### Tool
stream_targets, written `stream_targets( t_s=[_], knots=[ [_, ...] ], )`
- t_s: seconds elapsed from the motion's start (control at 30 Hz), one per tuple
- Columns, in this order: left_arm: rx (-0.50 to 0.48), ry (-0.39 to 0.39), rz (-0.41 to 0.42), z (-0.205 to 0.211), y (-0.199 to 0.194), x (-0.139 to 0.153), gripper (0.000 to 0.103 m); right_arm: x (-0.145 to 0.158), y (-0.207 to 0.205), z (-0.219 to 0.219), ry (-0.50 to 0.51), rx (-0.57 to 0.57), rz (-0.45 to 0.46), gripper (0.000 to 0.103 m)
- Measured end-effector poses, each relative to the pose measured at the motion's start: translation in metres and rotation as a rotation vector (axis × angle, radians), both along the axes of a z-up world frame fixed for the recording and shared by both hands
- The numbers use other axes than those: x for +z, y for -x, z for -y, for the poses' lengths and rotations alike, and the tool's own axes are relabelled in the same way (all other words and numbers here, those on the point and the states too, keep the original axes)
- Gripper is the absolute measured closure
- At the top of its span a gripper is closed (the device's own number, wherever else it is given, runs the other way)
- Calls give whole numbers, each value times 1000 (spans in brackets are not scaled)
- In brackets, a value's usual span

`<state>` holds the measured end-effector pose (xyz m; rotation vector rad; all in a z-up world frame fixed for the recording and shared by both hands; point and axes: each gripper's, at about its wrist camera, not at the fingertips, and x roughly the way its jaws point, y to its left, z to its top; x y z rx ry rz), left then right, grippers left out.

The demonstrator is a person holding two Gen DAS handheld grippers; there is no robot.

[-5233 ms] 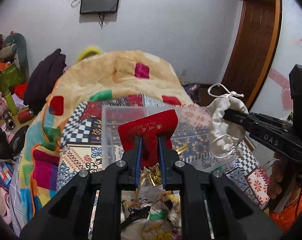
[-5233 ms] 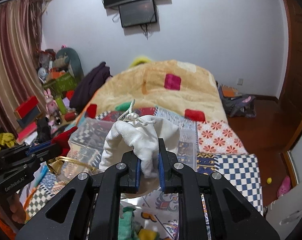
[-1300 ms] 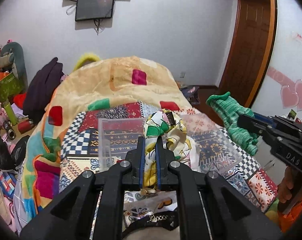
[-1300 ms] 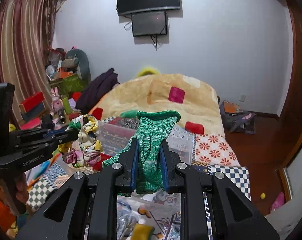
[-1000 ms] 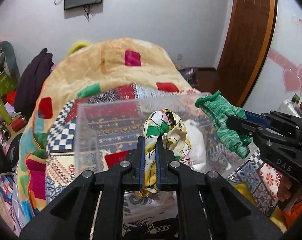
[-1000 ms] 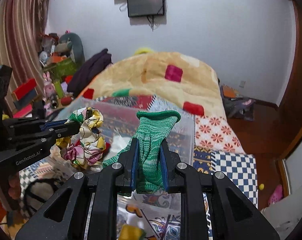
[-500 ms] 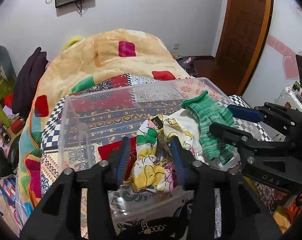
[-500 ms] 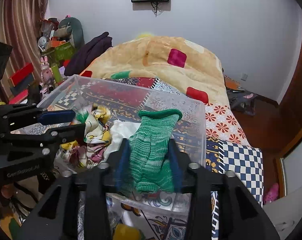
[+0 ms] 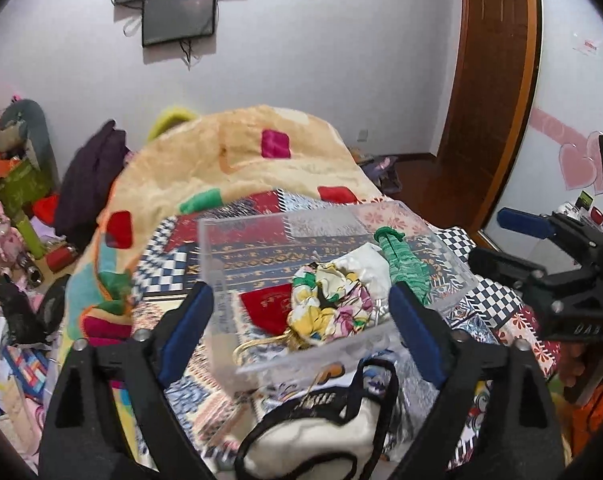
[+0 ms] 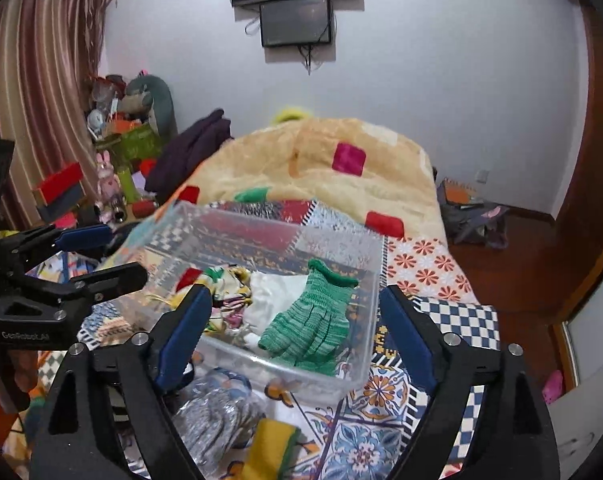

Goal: Organize soft objects
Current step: 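Grasp the black-and-white face mask with the left tool while the right tool grasps the yellow sponge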

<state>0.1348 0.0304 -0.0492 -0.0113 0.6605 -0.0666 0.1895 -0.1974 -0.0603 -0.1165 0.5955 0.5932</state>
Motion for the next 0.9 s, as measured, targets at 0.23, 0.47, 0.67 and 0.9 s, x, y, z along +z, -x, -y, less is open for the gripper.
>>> stream_targets(
  t_s=[0.23, 0.47, 0.67, 0.9],
  knots=[
    [4, -35, 14, -5, 35, 4, 6, 0, 26, 5, 16, 14, 20, 17],
    [26, -47, -87, -15, 50, -35, 5, -26, 39, 6, 70, 22, -32, 17],
    [72, -16, -179, -31, 61, -74, 5, -59, 36, 8, 101, 27, -140, 17],
    [85, 51, -241, -40, 67, -99, 30, -83, 38, 7, 135, 39, -222, 31]
  ],
)
